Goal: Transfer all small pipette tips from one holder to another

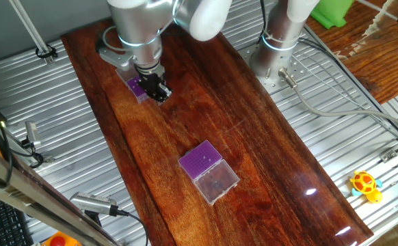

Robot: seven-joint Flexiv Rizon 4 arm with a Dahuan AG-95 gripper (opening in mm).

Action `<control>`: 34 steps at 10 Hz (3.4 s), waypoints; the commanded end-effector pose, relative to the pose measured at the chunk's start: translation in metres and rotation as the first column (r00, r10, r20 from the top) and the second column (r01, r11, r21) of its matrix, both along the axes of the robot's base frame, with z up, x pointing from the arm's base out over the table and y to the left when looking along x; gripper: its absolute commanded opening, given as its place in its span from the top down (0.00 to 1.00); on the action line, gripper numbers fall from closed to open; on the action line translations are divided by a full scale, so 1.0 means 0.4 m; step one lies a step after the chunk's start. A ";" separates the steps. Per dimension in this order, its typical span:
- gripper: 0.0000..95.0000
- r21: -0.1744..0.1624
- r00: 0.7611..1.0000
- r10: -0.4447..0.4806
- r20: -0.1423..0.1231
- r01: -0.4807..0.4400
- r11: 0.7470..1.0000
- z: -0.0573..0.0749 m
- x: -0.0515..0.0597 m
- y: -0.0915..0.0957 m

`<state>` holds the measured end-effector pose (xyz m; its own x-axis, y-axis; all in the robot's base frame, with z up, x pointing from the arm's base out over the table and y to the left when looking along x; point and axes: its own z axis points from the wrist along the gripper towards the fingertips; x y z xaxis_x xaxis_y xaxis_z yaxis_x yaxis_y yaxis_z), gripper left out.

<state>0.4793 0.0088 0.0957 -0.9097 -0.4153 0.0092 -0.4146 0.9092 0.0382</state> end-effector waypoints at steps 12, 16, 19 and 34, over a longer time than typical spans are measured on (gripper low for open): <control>0.80 0.007 0.965 0.261 0.005 -0.261 0.965 -0.025 0.125 -0.348; 0.80 0.005 0.966 0.257 0.010 -0.257 0.966 -0.050 0.124 -0.344; 0.80 0.004 0.968 0.252 0.011 -0.252 0.968 -0.064 0.122 -0.341; 0.80 0.000 0.973 0.232 0.014 -0.232 0.973 -0.093 0.104 -0.324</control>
